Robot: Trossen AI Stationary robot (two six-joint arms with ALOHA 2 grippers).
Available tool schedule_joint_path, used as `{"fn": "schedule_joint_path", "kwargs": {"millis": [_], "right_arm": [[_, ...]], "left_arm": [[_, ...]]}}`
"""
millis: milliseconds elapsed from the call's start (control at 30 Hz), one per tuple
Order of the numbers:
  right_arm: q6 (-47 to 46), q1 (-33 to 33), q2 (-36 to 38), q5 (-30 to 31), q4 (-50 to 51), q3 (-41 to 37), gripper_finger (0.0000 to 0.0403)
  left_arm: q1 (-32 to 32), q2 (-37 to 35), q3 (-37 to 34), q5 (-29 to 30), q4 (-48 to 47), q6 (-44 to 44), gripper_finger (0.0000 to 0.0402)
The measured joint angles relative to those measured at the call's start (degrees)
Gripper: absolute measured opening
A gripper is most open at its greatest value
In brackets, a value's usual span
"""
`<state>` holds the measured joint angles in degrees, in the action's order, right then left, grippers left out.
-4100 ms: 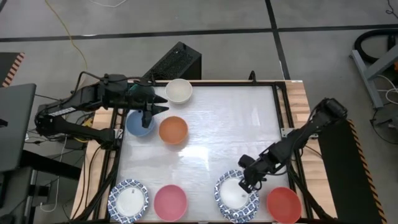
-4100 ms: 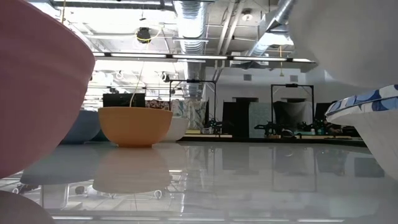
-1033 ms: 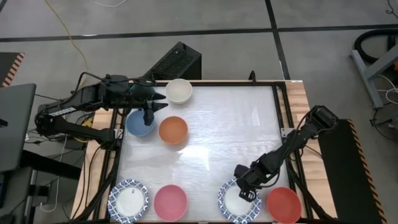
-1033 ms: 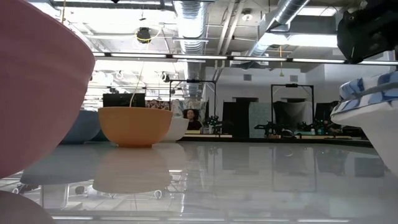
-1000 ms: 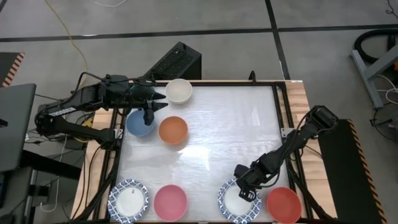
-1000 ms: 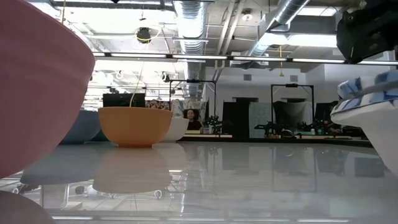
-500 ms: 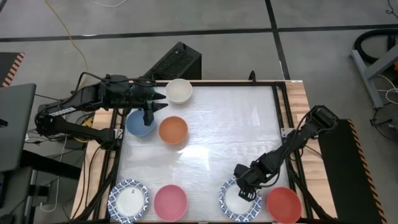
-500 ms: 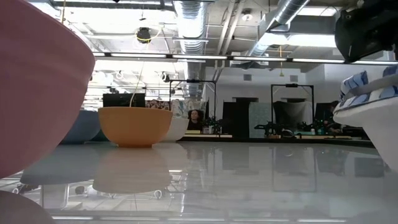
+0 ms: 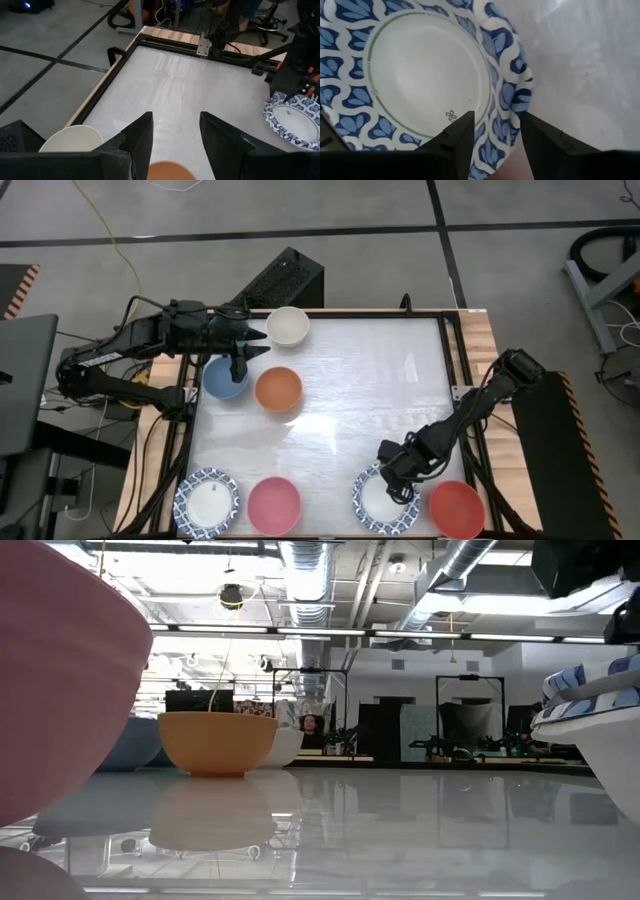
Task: Nest bowls inside each other
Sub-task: Stack the top white paper bowl on top of the bottom right white paper bowl, then stack the left white paper bowl on top of the right white paper bowl
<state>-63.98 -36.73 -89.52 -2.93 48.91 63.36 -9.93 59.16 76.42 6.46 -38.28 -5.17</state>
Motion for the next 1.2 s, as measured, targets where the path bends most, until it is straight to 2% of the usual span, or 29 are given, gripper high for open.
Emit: {"fn": "schedule_joint_path", "kwargs": {"millis": [167, 433, 667, 867, 967, 1033, 1200], "right_arm": [[1.1, 0.0, 0.0, 5.1, 0.1, 2.9, 0.0178], [6.3, 0.8, 1.4, 18.3, -0.4, 9.0, 0.0168], [9.2, 5.2, 9.5, 23.5, 2.5, 11.3, 0.0158], [14.4, 9.0, 19.1, 28.9, -2.2, 11.4, 0.0152], [19.7, 10.2, 23.3, 31.9, -7.7, 11.4, 0.0152], [24.9, 10.7, 25.9, 33.0, -12.4, 11.4, 0.0152], [39.8, 11.1, 30.9, 33.4, -22.9, 11.4, 0.0150]], "left_arm": [[0.0, 0.0, 0.0, -0.5, 0.0, -0.1, 0.0151], [0.0, -0.5, 0.0, -7.1, 2.0, -3.7, 0.0151], [0.0, -0.7, 2.9, -7.5, 1.8, -5.0, 0.0151], [0.0, -0.7, 3.4, -8.8, 1.8, -9.1, 0.0151], [0.0, -0.7, 3.4, -12.1, 2.5, -15.5, 0.0151], [0.0, -0.8, 3.4, -16.4, 4.8, -18.1, 0.0151], [0.6, -1.7, 3.5, -27.0, 15.0, -23.1, 0.0151]]}}
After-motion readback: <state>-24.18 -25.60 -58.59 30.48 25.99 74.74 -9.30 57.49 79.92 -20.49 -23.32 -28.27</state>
